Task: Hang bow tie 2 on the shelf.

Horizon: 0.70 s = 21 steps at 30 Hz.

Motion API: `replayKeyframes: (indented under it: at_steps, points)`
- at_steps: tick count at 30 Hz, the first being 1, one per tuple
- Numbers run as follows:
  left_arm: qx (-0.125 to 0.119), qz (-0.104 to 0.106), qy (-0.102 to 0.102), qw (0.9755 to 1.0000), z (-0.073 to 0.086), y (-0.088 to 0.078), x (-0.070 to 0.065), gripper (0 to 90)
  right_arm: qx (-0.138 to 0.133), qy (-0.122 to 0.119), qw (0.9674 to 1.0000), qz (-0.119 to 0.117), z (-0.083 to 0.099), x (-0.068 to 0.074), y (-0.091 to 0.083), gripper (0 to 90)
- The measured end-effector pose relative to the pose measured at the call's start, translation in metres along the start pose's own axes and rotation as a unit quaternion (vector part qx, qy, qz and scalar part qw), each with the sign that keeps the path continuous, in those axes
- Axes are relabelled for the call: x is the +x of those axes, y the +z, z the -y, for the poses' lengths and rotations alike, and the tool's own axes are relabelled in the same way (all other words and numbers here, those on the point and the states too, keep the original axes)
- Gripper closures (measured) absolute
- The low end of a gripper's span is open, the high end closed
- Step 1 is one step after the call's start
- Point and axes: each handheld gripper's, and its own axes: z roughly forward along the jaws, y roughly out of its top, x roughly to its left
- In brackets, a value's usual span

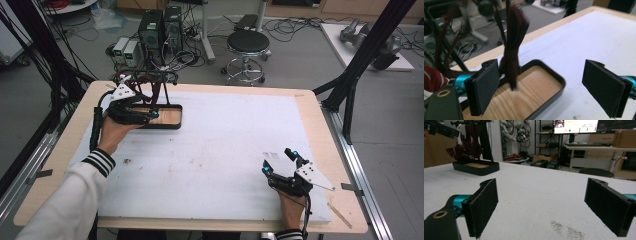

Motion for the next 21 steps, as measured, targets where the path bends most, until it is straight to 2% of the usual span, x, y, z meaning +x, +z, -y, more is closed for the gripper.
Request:
replayKeyframes:
  at_steps: [6, 9, 12, 15, 19, 21]
  points:
    - [-0.036, 0.018, 0.013, 0.9991, 0.008, -0.024, -0.009, 14.7, 0.001, -0.003, 1.0, 0.002, 0.0, 0.001, 0.0, 10.9]
    - [-0.058, 0.036, 0.024, 0.9974, 0.016, -0.036, -0.012, 14.7, 0.001, -0.005, 1.0, 0.001, 0.0, 0.001, 0.0, 10.9]
    - [-0.084, 0.045, 0.032, 0.995, 0.028, -0.048, -0.013, 14.7, 0.002, -0.006, 1.0, 0.001, 0.0, 0.001, 0.0, 10.9]
    - [-0.097, 0.049, 0.034, 0.9935, 0.042, -0.059, -0.014, 14.6, 0.002, -0.006, 1.0, 0.002, 0.0, 0.002, 0.0, 10.9]
    - [-0.122, 0.045, 0.027, 0.9911, 0.06, -0.072, -0.014, 14.6, 0.001, -0.009, 1.0, 0.003, 0.0, 0.002, 0.0, 10.9]
    - [-0.135, 0.052, 0.017, 0.9894, 0.071, -0.079, -0.015, 14.6, 0.0, -0.011, 0.9999, 0.003, 0.0, 0.002, 0.0, 10.9]
